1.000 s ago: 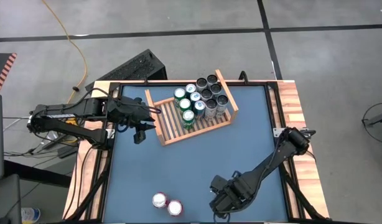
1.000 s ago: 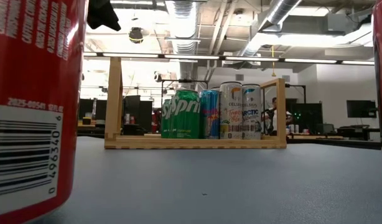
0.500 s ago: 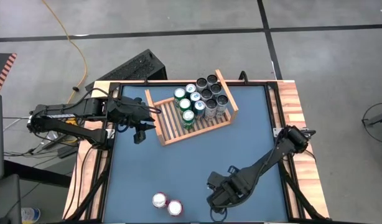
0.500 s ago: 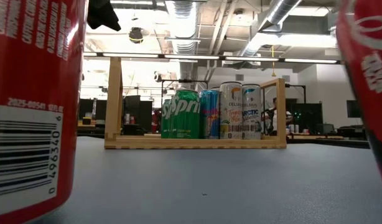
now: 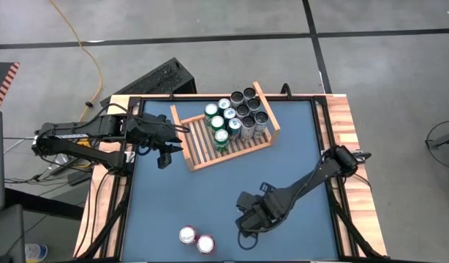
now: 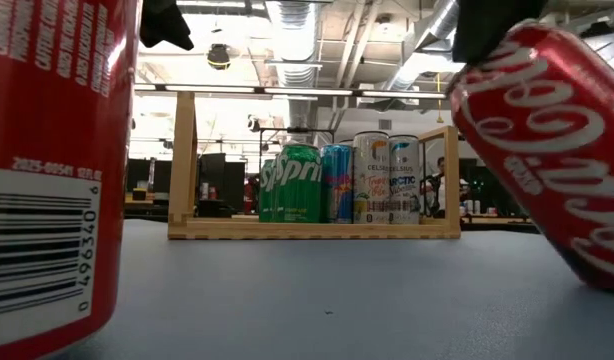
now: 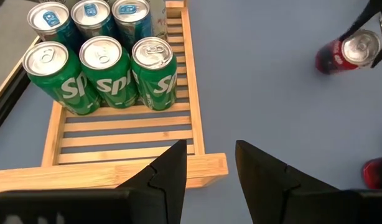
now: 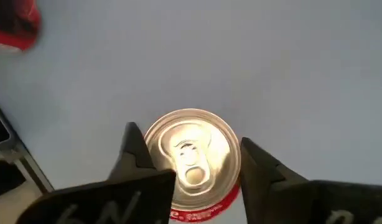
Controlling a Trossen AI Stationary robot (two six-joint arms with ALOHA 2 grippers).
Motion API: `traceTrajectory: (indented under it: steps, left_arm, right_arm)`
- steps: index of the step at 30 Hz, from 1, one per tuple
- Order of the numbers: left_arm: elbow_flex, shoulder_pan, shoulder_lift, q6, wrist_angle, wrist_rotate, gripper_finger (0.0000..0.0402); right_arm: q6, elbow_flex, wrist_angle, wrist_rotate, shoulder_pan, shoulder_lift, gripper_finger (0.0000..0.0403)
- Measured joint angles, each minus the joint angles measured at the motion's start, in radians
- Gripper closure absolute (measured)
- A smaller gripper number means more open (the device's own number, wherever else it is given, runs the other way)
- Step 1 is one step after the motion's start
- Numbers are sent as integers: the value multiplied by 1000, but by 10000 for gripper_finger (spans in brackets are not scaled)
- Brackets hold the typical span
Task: Place canned beverage on shelf
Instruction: Put the red-white soda can on the shelf
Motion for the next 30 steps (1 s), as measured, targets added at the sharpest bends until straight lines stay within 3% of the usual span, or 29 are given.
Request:
traceTrajectory:
  steps: [5,12,16,19,21,24,30]
  left_arm:
    - [0,0,0,-6,5,0,278]
    - [0,0,0,15,40,33,278]
    - [0,-11,9,84,58,164,278]
    - [0,-25,20,90,66,158,278]
    - [0,-29,32,89,67,147,278]
    - [0,-38,60,89,67,154,278]
    - [0,-65,103,94,30,166,278]
  right_arm:
    - [23,15,0,72,18,-2,316]
    - [-23,84,-26,145,18,-1,366]
    - [-180,200,-48,107,31,-4,384]
    - [-365,261,-71,3,43,-2,382]
    - [-468,271,-76,-82,34,0,367]
    - [-603,265,-79,-115,14,3,329]
    - [-816,218,-58,-198,-27,3,203]
